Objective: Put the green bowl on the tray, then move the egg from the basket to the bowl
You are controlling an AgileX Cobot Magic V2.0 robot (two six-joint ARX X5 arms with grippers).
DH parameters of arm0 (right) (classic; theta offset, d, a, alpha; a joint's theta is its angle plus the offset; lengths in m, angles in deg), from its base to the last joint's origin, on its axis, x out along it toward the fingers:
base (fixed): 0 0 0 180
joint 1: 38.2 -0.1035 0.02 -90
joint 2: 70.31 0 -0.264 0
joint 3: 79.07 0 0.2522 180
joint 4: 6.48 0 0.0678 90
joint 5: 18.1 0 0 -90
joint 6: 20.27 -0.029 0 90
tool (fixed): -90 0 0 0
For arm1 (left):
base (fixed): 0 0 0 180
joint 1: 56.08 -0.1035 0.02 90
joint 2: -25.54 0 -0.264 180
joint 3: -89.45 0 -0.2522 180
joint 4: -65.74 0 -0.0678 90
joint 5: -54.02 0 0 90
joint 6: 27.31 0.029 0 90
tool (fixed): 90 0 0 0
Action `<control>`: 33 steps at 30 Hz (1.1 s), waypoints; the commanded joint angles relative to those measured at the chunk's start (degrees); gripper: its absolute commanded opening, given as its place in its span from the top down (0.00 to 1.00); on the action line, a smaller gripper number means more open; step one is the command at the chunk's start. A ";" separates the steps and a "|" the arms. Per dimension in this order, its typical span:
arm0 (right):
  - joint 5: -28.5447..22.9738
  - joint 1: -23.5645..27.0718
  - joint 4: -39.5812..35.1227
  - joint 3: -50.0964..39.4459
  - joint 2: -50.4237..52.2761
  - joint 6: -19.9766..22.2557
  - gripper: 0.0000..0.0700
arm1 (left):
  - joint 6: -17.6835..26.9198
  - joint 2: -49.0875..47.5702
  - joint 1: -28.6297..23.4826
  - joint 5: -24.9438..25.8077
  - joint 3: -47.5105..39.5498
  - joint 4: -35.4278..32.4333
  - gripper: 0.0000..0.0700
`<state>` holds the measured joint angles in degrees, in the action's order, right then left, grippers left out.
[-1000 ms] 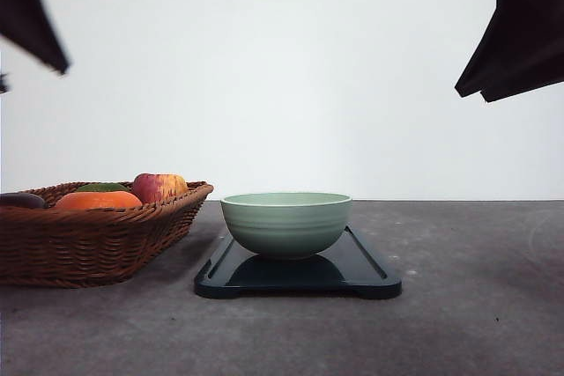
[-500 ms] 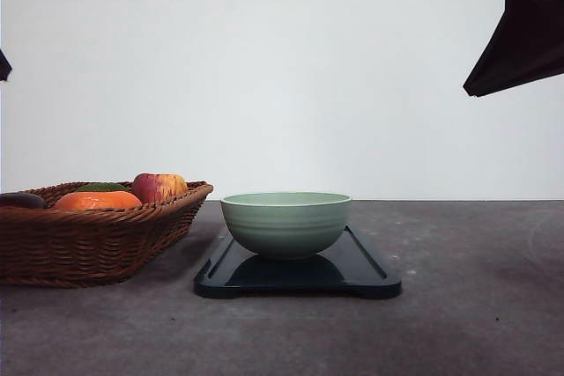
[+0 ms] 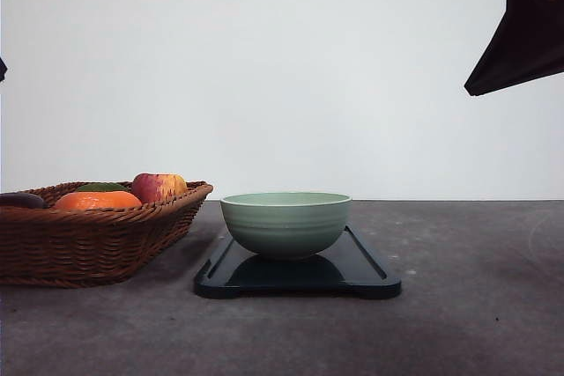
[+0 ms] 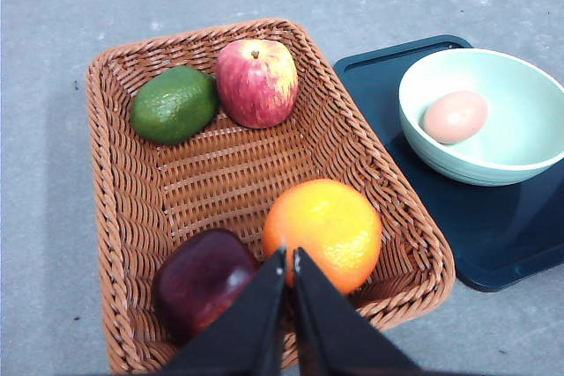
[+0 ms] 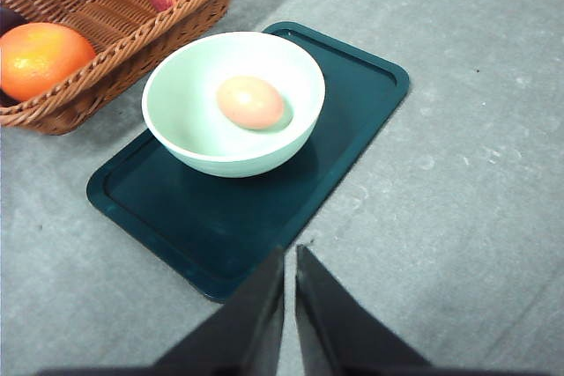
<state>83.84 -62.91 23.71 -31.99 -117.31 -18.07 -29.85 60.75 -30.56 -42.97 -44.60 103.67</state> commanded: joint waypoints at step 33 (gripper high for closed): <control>0.03 -0.33 -0.76 0.44 -0.35 -0.02 0.98 | -10.16 -35.02 -26.61 9.46 -31.47 -15.47 1.00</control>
<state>83.84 -62.91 23.64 -31.99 -117.31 -18.07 -39.50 25.80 -57.07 -33.18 -74.92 88.66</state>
